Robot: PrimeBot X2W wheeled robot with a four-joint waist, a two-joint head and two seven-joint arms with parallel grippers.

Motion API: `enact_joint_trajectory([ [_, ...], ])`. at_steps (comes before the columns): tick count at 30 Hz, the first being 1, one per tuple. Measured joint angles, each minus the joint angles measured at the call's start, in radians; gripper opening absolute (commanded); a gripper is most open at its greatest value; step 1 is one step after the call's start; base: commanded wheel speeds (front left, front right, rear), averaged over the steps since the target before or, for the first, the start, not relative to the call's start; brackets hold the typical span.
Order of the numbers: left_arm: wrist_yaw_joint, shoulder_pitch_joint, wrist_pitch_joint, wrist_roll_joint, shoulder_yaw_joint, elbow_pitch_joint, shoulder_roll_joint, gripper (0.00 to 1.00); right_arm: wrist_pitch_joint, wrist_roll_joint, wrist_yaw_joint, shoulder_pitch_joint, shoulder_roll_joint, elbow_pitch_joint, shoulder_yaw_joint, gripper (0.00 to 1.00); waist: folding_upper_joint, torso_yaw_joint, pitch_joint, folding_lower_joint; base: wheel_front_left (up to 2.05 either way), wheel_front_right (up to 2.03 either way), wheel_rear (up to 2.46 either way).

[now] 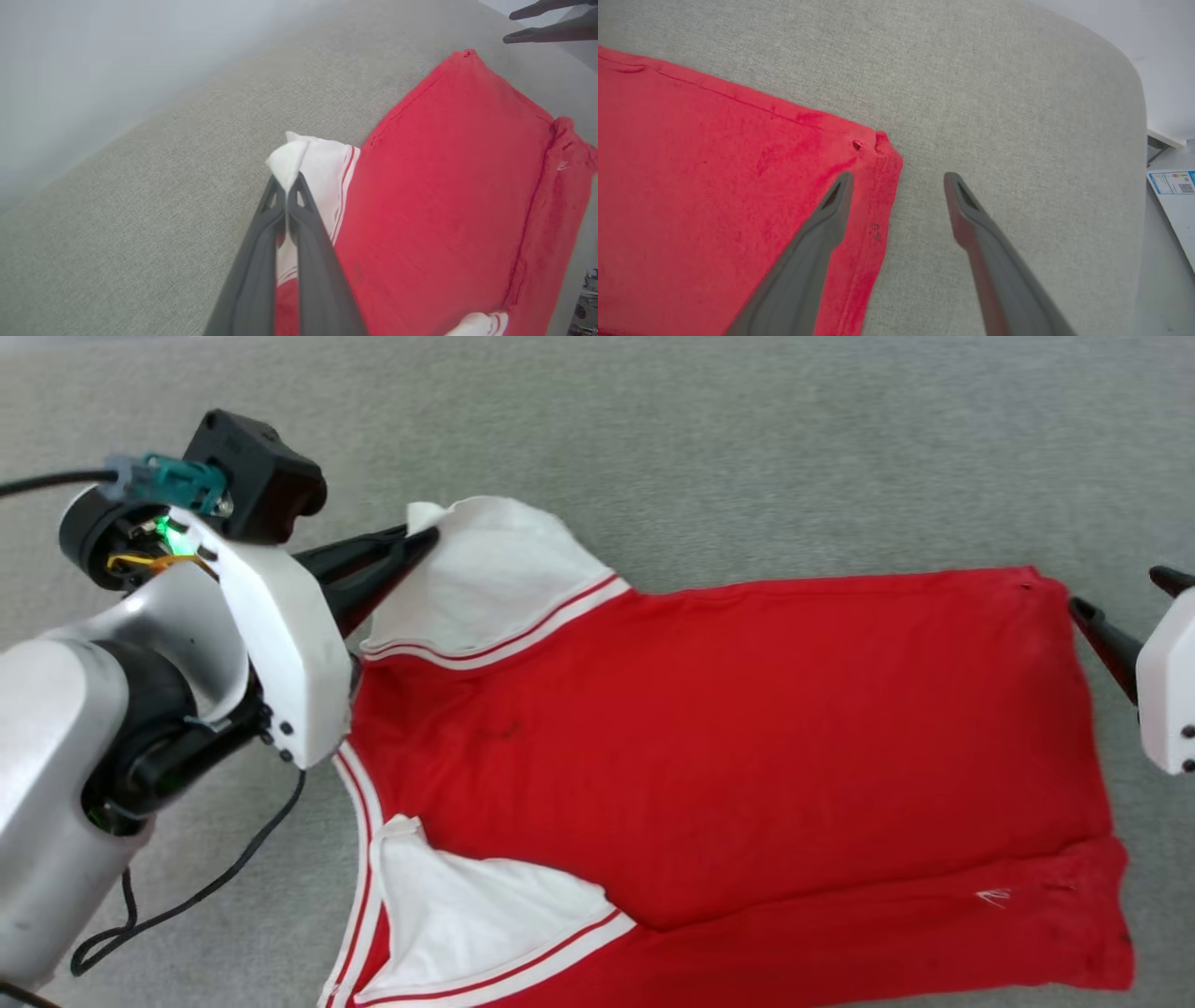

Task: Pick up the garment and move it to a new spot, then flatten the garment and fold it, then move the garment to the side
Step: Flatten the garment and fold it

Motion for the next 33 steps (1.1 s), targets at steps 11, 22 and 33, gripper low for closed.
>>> enact_joint_trajectory([
  [11,0.000,0.024,-0.121,0.054,-0.057,-0.115,-0.032,0.00,0.087,-0.001,0.000,-0.146,-0.059,0.248,0.144,1.00,0.0000,0.118,0.067,0.0000,0.00,0.00,0.00],
  [22,0.000,0.025,-0.165,0.058,-0.098,-0.079,-0.034,0.00,0.020,-0.001,0.000,-0.180,-0.081,0.335,0.229,0.00,0.0000,0.148,0.085,-0.0003,0.00,0.00,0.00],
  [33,0.029,0.110,-0.236,0.032,-0.073,-0.020,0.001,0.00,-0.137,0.063,0.000,-0.118,-0.023,0.364,0.181,0.00,0.0000,0.123,-0.021,0.0000,0.00,0.00,0.00],
])
